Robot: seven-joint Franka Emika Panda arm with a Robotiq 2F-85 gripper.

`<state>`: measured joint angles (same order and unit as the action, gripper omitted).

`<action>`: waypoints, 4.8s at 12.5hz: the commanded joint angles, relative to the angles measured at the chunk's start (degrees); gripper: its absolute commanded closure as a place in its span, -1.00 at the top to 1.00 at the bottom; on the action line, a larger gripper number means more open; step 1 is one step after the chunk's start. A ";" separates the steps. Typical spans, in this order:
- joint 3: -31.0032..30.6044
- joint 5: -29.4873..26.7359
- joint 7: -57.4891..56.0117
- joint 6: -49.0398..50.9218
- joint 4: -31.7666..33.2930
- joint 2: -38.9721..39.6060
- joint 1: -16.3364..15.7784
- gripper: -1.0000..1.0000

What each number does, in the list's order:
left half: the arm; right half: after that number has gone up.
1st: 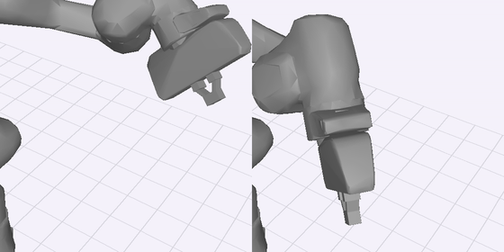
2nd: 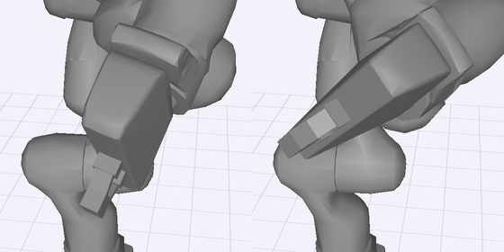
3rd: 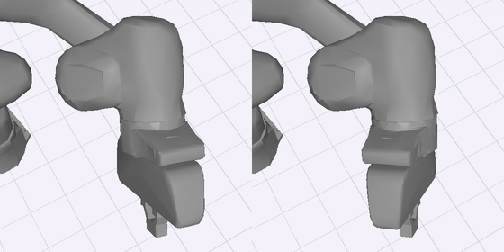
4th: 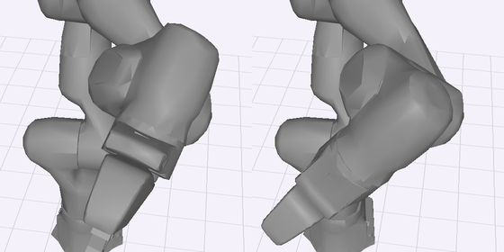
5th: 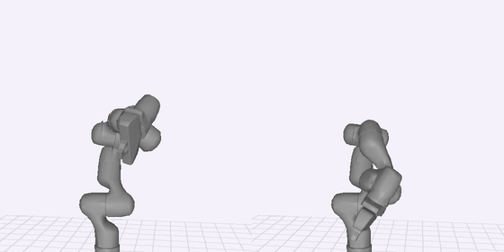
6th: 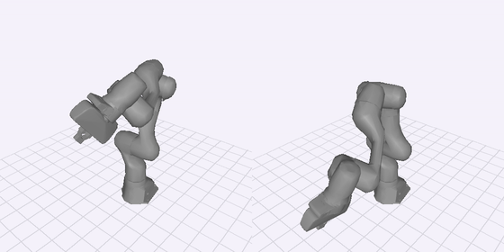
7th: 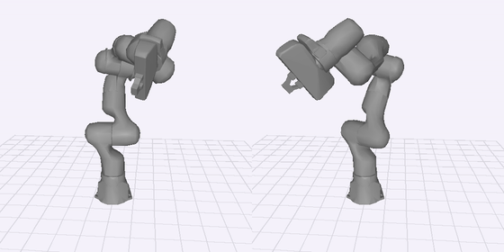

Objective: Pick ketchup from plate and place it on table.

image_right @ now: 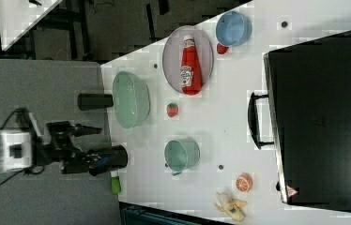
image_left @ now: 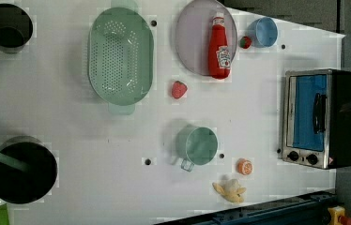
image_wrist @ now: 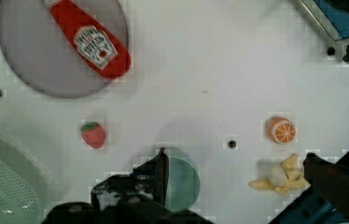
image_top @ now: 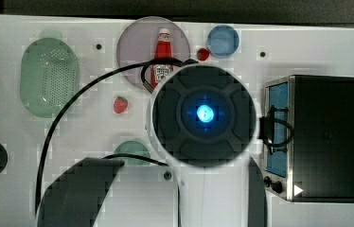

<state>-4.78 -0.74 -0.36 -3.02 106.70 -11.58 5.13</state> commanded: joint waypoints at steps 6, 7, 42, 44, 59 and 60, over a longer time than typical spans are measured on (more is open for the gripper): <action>-0.93 -0.62 -14.07 -5.57 -0.52 7.47 1.16 1.00; -0.97 -0.61 -16.18 -6.49 -0.55 8.93 1.00 1.00; -3.04 6.86 -35.50 -59.54 -3.66 54.26 -2.24 0.91; -2.90 6.86 -35.51 -59.54 -3.66 54.17 -2.20 0.43; -2.28 2.39 -31.88 -30.38 0.95 22.86 0.44 0.30; -1.88 1.70 -31.79 -30.25 3.67 19.96 0.91 0.30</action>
<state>-7.31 2.41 -33.49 -34.80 107.49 7.27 4.57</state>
